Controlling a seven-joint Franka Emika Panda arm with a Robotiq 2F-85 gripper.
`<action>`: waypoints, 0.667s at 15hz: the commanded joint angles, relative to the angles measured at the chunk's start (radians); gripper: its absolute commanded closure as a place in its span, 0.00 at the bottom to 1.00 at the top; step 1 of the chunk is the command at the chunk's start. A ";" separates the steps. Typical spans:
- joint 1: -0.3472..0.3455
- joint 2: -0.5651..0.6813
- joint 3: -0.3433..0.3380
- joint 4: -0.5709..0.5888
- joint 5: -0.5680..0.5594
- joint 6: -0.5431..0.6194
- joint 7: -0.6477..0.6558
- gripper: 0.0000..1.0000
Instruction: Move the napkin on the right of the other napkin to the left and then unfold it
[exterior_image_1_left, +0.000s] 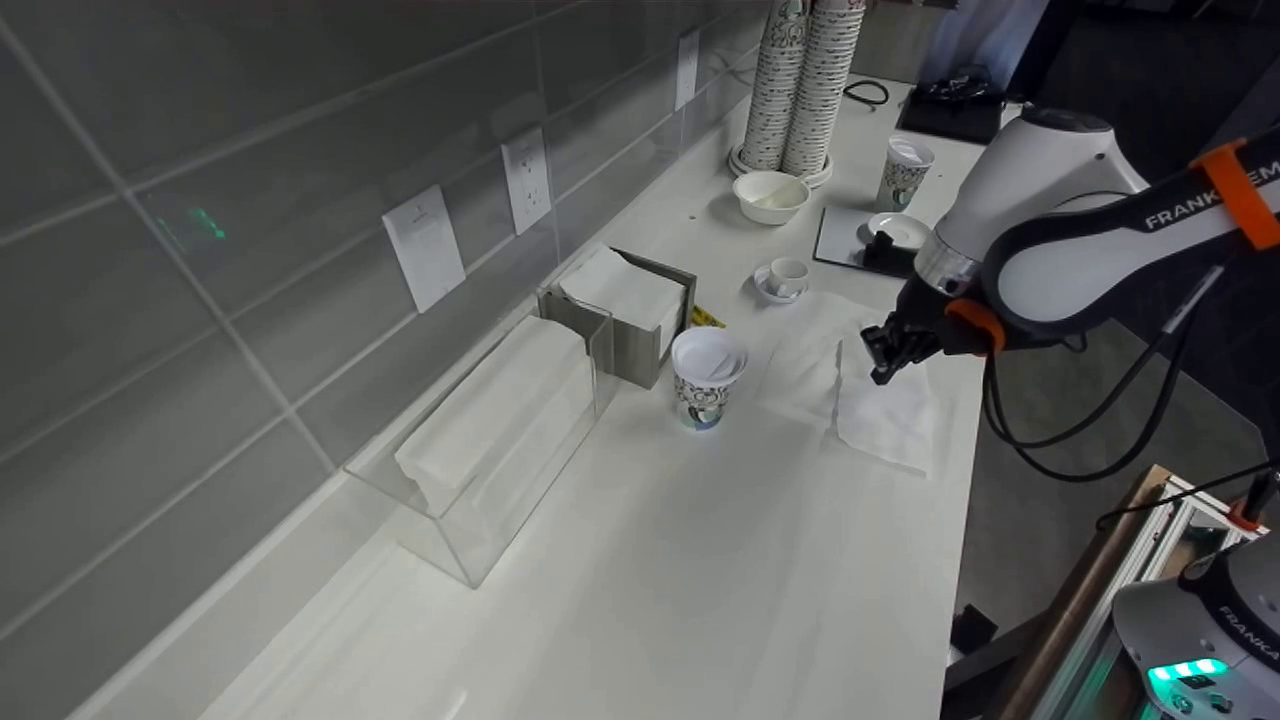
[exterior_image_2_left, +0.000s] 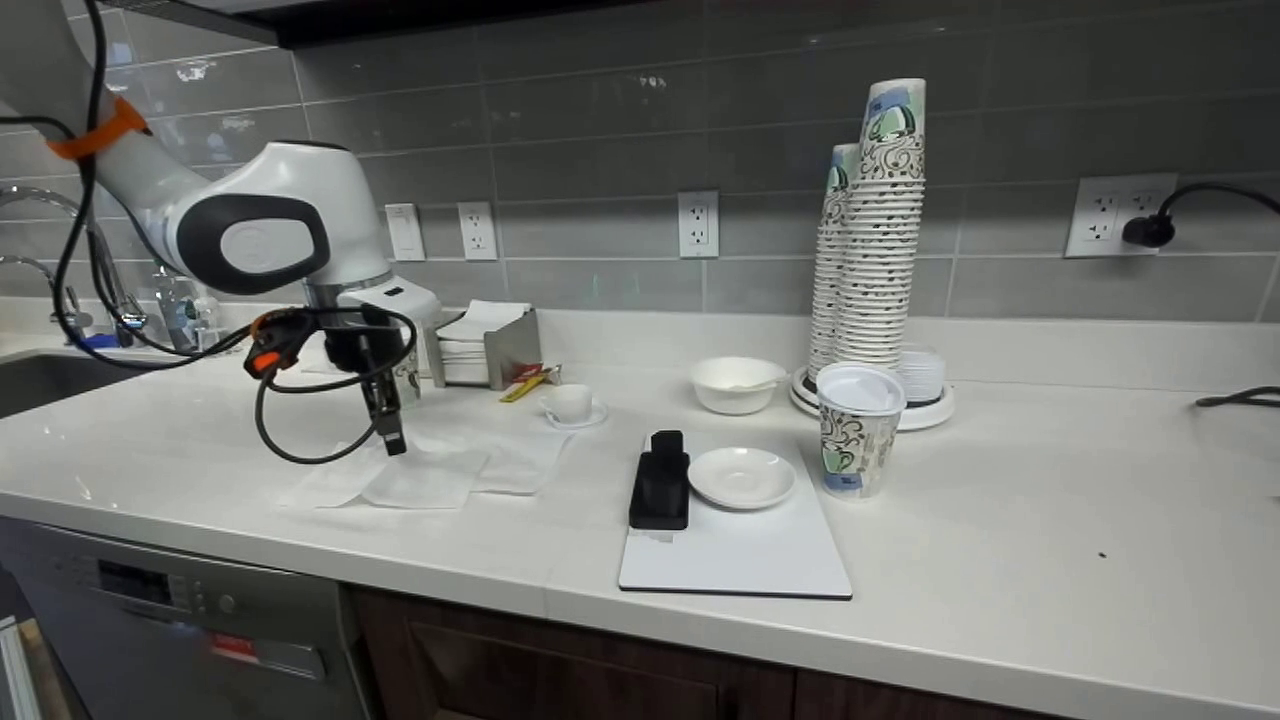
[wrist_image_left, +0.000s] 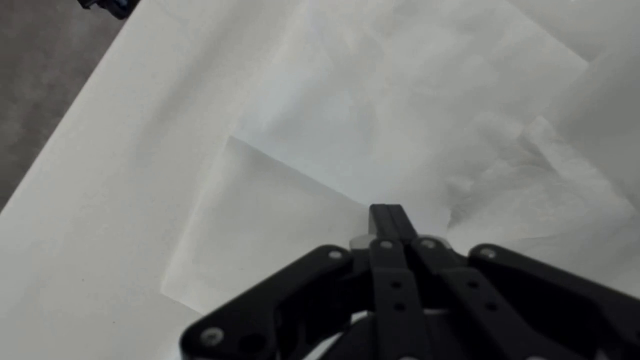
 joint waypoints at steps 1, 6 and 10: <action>-0.030 0.046 0.019 0.015 -0.064 0.020 0.093 1.00; -0.032 0.098 0.014 0.030 -0.127 0.009 0.161 1.00; -0.011 0.116 0.007 0.033 -0.115 -0.002 0.137 1.00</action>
